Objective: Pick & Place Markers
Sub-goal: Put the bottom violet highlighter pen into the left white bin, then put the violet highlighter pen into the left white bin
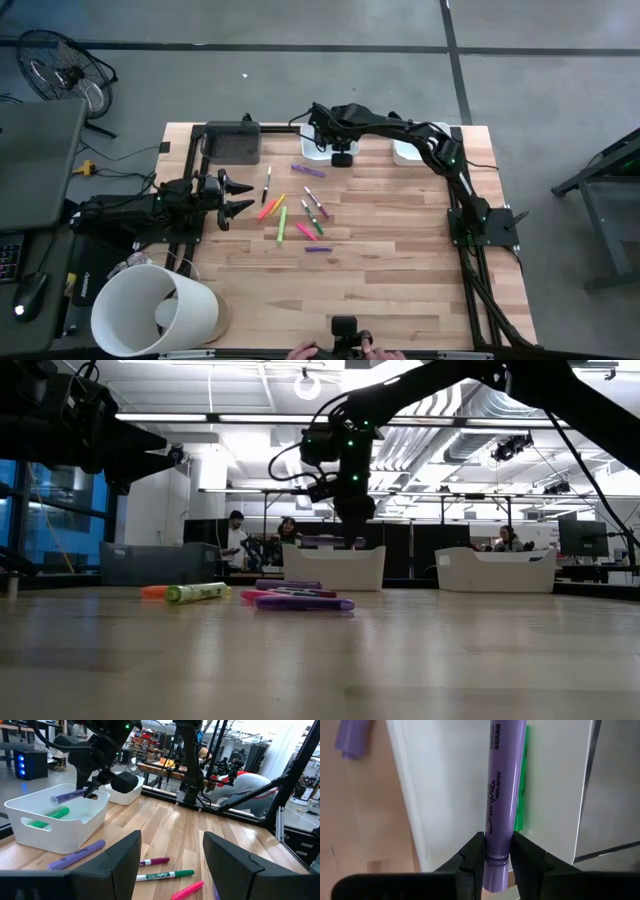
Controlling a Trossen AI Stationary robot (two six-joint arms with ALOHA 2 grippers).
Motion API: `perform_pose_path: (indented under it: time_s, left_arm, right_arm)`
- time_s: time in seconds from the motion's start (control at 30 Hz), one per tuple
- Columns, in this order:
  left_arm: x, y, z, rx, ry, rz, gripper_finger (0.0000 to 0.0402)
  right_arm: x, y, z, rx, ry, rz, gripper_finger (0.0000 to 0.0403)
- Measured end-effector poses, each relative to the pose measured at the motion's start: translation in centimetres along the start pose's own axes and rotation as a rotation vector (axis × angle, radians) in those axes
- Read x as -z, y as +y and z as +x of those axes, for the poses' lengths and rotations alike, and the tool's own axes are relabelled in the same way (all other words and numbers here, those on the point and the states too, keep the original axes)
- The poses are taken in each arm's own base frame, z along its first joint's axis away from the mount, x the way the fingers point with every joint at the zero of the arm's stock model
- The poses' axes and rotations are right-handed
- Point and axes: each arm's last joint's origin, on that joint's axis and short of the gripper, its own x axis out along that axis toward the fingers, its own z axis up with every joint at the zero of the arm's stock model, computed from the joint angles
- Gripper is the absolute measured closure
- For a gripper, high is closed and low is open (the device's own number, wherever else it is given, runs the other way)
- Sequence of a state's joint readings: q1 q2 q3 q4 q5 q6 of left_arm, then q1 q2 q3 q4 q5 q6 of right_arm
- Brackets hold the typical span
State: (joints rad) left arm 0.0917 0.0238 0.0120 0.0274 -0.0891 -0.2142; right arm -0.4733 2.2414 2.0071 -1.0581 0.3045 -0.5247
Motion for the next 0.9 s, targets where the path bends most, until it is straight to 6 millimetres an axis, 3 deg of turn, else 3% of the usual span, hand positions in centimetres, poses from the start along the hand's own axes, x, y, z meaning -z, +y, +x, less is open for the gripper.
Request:
perform_pose_path:
  time_s: [0.33,0.7,0.9]
  left_arm:
    - [0.0,0.0,0.0,0.0,0.0,0.0,0.019]
    - [0.0,0.0,0.0,0.0,0.0,0.0,0.019]
    - [0.0,0.0,0.0,0.0,0.0,0.0,0.019]
  right_arm:
    - [0.07,0.02,-0.03,-0.005,0.004,-0.04,0.0327]
    - [0.06,0.06,-0.05,-0.018,-0.003,-0.062,0.0278]
    - [0.11,0.21,-0.34,-0.024,0.002,-0.052,0.0273]
